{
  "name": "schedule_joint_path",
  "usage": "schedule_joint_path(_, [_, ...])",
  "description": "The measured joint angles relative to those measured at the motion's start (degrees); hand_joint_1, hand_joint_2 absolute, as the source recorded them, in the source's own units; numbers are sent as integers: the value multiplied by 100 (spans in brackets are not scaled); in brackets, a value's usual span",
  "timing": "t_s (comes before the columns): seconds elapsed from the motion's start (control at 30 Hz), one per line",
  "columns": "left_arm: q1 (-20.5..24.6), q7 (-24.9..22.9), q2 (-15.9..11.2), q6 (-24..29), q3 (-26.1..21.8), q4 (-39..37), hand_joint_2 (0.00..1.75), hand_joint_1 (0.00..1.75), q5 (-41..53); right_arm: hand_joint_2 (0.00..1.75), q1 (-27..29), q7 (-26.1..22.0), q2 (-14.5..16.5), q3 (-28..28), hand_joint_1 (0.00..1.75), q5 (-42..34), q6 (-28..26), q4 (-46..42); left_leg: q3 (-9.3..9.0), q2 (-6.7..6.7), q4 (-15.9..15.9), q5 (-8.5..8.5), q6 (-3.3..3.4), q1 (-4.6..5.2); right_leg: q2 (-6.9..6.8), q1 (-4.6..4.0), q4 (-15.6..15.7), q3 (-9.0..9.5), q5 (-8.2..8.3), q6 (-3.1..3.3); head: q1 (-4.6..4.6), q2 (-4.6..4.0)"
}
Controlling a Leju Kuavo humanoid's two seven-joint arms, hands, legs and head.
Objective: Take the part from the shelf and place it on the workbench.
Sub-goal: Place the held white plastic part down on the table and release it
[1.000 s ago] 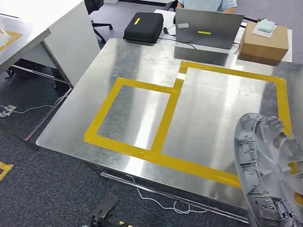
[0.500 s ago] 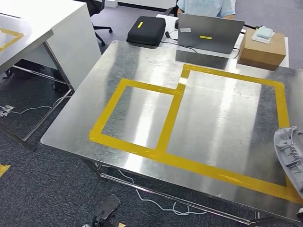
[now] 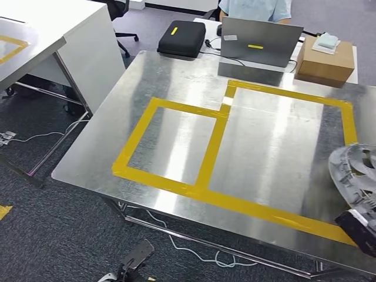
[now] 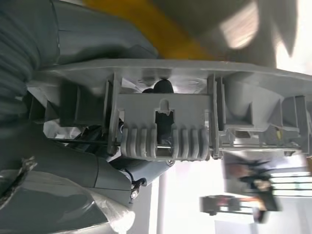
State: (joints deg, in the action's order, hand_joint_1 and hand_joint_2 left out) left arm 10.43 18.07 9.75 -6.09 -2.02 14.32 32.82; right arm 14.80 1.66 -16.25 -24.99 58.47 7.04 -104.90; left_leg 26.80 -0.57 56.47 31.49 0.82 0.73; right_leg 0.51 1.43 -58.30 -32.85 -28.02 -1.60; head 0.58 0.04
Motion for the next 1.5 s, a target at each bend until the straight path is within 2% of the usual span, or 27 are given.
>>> schedule_joint_path(0.1, [9,-55,2,-59,38,0,175,0,60,175,-191,209,-413,836,175,153,-103,245,-1,5,0,-4,8,-1,8,-1,0,0,3,-3,1,0])
schedule_joint_path(0.2, [38,-103,10,-108,71,0,175,0,102,175,-515,356,-677,1680,175,353,-183,477,-8,25,-1,-4,7,-2,31,-3,0,-1,8,-7,1,0])
schedule_joint_path(0.3, [82,-139,21,-127,114,0,175,0,129,175,-831,416,-804,2444,175,464,-239,649,-17,31,0,-7,10,-1,32,-5,-1,4,11,-10,1,0])
schedule_joint_path(0.47, [99,-164,29,-145,152,0,175,0,163,175,-1115,464,-929,3092,175,525,-271,797,-19,30,0,-10,12,-2,32,-4,-1,10,12,-11,1,0])
schedule_joint_path(0.67, [126,-203,33,-179,167,0,175,0,174,175,-1184,504,-1053,3380,175,484,-398,870,-20,35,0,-9,13,1,40,-3,3,10,15,-16,1,0])
schedule_joint_path(1.0, [142,-248,33,-183,186,0,175,0,191,175,-1164,592,-1160,3481,175,414,-477,888,-22,34,1,-8,14,0,38,-3,5,10,16,-17,1,0])
schedule_joint_path(1.33, [154,-257,33,-183,193,0,175,0,211,175,-861,312,-1215,3478,175,488,-1268,780,-18,32,0,-6,17,0,33,-2,5,9,15,-18,1,0])
schedule_joint_path(1.5, [155,-256,33,-183,197,0,175,0,213,175,-780,257,-1214,3530,175,522,-1364,723,-16,31,0,-6,17,1,27,-2,5,9,14,-18,1,0])
